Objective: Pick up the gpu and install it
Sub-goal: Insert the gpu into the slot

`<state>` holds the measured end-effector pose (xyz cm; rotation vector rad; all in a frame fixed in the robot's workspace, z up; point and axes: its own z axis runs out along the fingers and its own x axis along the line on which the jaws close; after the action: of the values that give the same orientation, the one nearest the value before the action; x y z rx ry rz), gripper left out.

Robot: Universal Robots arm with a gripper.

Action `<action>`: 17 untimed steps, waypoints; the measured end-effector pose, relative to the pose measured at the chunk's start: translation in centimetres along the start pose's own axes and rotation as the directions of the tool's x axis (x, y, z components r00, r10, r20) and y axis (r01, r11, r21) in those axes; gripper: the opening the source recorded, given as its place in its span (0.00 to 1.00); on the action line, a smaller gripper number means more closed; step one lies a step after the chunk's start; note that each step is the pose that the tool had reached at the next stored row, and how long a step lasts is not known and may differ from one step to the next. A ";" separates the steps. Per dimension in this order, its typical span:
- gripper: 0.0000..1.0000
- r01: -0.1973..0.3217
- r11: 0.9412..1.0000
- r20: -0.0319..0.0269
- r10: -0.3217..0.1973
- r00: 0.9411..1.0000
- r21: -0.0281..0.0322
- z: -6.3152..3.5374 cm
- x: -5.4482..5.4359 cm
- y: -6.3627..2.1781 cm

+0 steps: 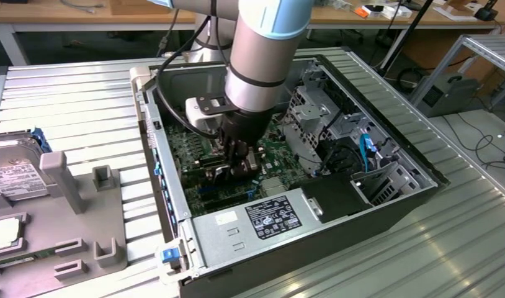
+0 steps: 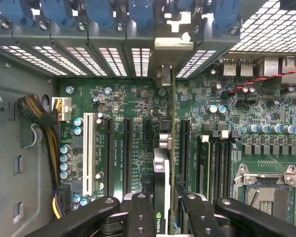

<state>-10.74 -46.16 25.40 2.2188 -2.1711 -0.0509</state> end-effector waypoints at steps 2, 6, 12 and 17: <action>0.27 0.000 1.000 -0.006 0.000 1.000 0.000 0.00 -0.3 -0.01; 0.27 0.000 1.000 -0.010 0.000 1.000 0.000 0.00 -0.4 -0.01; 0.27 -0.001 1.000 -0.011 0.001 1.000 0.000 0.01 -0.6 0.13; 0.27 -0.001 1.000 -0.011 0.001 1.000 0.000 0.03 -0.6 0.54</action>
<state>-11.29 -45.55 25.40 2.2129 -2.1662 -0.0387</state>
